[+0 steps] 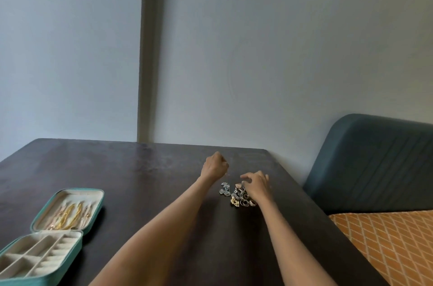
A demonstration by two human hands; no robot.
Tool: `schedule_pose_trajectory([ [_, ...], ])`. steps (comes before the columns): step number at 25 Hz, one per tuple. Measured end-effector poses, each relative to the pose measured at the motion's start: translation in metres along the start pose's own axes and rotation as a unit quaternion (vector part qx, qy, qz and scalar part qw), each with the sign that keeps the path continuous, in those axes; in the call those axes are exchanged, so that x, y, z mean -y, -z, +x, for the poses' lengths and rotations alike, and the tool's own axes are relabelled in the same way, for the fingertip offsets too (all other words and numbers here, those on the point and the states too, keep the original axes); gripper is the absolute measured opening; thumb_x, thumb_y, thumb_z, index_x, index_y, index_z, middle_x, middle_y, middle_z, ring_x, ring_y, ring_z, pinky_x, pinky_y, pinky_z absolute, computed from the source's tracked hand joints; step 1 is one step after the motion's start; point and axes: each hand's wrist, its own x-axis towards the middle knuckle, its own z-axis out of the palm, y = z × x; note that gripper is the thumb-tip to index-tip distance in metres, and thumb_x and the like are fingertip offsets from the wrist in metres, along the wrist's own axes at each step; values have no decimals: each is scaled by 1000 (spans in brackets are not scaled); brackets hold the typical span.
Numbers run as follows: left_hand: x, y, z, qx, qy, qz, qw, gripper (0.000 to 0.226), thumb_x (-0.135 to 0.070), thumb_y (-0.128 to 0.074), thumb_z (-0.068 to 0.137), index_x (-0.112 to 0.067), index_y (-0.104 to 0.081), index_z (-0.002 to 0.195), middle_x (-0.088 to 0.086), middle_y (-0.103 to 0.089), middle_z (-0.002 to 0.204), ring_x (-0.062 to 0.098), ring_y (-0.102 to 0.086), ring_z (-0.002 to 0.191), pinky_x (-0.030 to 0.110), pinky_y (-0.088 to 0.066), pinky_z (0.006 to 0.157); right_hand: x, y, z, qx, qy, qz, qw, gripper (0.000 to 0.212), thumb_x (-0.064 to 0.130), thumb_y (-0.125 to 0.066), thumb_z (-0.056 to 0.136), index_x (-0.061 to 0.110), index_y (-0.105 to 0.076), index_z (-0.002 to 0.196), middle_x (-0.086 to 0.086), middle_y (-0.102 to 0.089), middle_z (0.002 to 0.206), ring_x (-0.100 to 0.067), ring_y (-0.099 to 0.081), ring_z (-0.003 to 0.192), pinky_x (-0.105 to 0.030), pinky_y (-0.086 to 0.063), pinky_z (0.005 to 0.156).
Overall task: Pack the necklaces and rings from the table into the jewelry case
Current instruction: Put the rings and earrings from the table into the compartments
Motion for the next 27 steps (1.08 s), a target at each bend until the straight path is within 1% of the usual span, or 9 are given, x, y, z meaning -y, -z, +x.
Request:
schedule_pose_trajectory([
  [3,4,9,3,35,40,-125,991,8,-8,-48,89,-13,-47,82,7,-67,78,19,-59,59,28,-48,59,5,2,10,74,4,-80,994,23,35,-56,90,31,-66,111,-2,-46,129,-25,-34,126,-38,-36,100],
  [7,10,19,-3,98,65,-202,972,10,-9,-46,90,-11,-47,80,5,-65,77,17,-56,60,25,-43,58,7,-1,12,36,8,-108,993,13,33,-63,87,29,-72,96,1,-53,123,-23,-39,122,-37,-39,96],
  [9,14,26,-9,107,64,-220,968,20,-5,-41,90,-9,-49,72,7,-65,82,18,-55,61,26,-43,60,9,-3,12,1,4,-55,998,12,31,-63,86,28,-73,91,2,-57,119,-23,-42,119,-36,-39,94],
  [12,17,41,-21,108,61,-251,960,24,2,-38,85,-6,-50,66,8,-66,80,21,-58,61,27,-47,61,20,-2,8,-19,-17,125,992,18,34,-62,87,22,-75,93,-1,-66,112,-22,-48,116,-36,-40,96],
  [16,13,73,-40,76,57,-292,952,21,-3,-37,93,-10,-42,73,8,-52,69,20,-49,53,28,-43,53,52,8,-18,8,-38,436,899,12,22,-62,89,12,-70,92,1,-68,95,-9,-59,91,-21,-47,72],
  [18,15,97,-54,77,30,-290,954,22,-14,-43,96,-12,-45,75,4,-46,67,15,-43,51,24,-39,48,69,9,-36,28,-53,527,847,6,19,-62,89,14,-66,90,2,-66,93,-6,-58,88,-22,-48,70],
  [23,43,164,-98,83,-28,-248,965,16,-22,-64,89,-8,-65,81,1,-64,76,6,-54,53,17,-48,51,120,-1,-81,110,-80,702,699,10,12,-48,96,6,-55,92,-14,-67,88,-23,-65,79,-29,-57,68],
  [25,56,188,-116,93,-32,-253,962,13,-16,-60,91,-4,-66,94,5,-64,80,5,-59,54,17,-50,53,144,-4,-99,131,-76,730,667,13,10,-46,97,5,-53,87,-14,-68,78,-23,-67,69,-28,-59,59],
  [27,67,209,-131,102,-36,-262,959,20,-9,-56,93,-1,-61,111,5,-63,84,7,-62,57,18,-52,56,168,-8,-117,137,-69,726,671,14,7,-49,95,6,-53,82,-11,-65,66,-17,-65,54,-26,-56,50],
])
